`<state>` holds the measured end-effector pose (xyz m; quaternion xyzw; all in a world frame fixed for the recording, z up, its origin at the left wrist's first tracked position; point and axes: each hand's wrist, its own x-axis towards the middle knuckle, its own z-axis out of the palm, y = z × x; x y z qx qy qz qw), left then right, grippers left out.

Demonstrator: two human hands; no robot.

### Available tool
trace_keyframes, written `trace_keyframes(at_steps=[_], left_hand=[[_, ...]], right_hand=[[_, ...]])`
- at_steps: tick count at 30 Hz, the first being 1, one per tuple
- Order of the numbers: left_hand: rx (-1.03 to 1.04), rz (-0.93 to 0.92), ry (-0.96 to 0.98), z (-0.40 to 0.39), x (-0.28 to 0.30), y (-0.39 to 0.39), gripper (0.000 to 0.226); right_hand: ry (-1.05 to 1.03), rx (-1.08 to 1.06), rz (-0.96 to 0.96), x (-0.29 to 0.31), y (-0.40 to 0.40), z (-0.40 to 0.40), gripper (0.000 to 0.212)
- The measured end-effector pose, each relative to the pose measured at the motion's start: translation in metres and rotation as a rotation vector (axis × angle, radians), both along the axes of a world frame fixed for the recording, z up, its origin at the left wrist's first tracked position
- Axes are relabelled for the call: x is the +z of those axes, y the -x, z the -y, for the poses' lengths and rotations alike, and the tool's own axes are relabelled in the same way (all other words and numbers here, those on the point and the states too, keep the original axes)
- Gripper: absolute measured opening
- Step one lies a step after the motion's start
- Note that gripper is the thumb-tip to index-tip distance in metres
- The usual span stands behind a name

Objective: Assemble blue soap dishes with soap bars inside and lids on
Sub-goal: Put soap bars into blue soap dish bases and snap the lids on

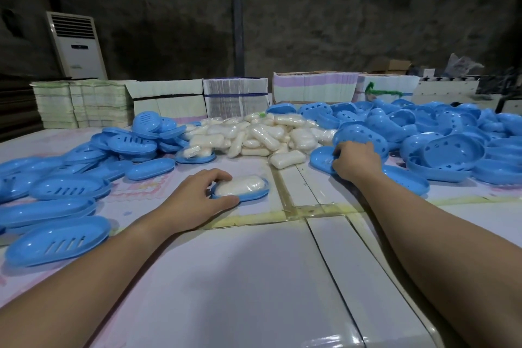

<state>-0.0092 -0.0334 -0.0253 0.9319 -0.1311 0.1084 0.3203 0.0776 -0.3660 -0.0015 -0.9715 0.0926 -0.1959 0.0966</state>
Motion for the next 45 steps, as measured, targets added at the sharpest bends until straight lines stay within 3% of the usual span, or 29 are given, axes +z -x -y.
trace_keyframes(at_steps=[9,16,22,27,33,40,45], left_hand=[[0.002,-0.002,0.002,0.0,0.0,0.001,0.042],[0.0,-0.01,-0.001,-0.001,-0.001,-0.001,0.042],[-0.006,-0.007,0.006,-0.001,-0.001,0.0,0.04],[-0.009,-0.01,0.009,-0.001,0.0,0.0,0.04],[-0.017,-0.023,0.008,-0.001,0.0,0.0,0.041],[-0.015,-0.015,0.018,-0.001,0.0,0.0,0.041],[-0.017,0.0,0.022,-0.001,0.0,0.0,0.041]], right_hand=[[-0.112,0.007,0.054,0.01,0.007,0.005,0.03],[-0.214,0.096,0.084,0.006,0.004,0.012,0.059],[-0.136,0.07,0.068,0.004,0.0,0.019,0.066],[-0.095,0.058,0.135,0.007,0.0,0.017,0.057],[-0.028,0.228,0.294,0.024,0.011,-0.017,0.054],[-0.012,0.654,0.066,0.028,0.035,-0.064,0.074],[-0.053,0.647,-0.094,0.017,0.032,-0.063,0.082]])
